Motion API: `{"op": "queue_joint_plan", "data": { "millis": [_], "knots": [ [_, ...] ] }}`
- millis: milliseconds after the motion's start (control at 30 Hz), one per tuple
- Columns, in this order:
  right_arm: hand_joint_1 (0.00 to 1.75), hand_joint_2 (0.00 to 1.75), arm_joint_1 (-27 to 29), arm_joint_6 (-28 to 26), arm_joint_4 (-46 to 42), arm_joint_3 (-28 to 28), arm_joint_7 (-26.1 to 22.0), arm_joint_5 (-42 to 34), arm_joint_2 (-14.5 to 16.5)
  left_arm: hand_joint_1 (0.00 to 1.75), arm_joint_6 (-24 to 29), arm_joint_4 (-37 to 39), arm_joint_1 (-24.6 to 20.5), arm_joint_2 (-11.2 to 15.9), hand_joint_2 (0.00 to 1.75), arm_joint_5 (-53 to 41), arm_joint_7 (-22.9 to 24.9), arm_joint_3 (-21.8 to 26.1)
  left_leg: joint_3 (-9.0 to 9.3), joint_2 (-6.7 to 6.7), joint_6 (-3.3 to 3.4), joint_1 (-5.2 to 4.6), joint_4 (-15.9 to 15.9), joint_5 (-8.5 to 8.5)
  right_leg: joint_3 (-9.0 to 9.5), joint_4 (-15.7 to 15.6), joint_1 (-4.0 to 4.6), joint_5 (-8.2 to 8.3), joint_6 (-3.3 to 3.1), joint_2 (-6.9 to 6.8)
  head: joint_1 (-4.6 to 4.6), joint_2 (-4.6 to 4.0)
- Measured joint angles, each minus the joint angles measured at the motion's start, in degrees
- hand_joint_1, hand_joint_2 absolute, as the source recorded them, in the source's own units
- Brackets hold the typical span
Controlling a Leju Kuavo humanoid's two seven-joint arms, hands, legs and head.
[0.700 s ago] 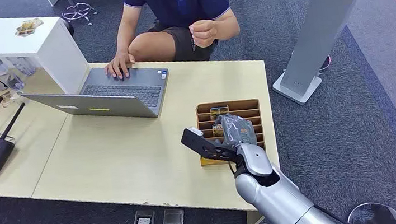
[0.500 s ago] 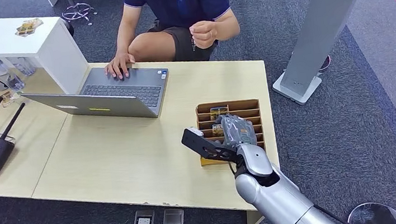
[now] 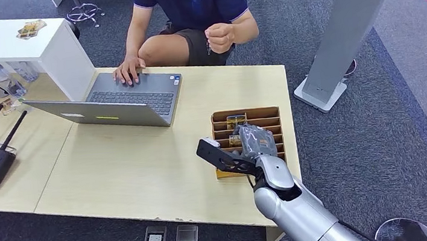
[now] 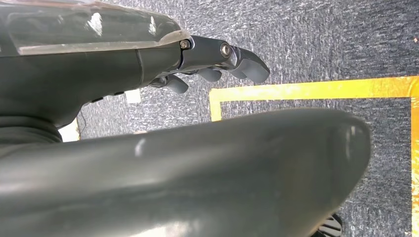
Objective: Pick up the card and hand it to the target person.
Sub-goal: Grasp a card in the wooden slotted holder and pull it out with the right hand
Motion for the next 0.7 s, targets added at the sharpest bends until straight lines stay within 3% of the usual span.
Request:
{"op": "queue_joint_plan", "data": {
  "millis": [300,700],
  "knots": [
    [1.58,1.75,-0.13,0.01,0.09,-0.02,-0.01,0.00,0.00,0.00,0.00,0.00,0.01,0.00,0.00,-0.01,0.00,-0.02,0.00,0.00,0.00,0.00,0.00,0.00,0.00,0.00,0.00,0.00,0.00,0.00,-0.01,0.00],
    [1.57,1.75,-0.30,-0.35,0.09,-0.02,-0.34,0.06,0.19,0.00,-0.22,0.00,0.09,0.00,0.00,-0.02,-0.70,-0.02,0.02,0.00,0.00,0.00,0.00,0.00,0.02,0.00,0.00,0.00,0.00,0.00,0.01,0.00]
  ]
}}
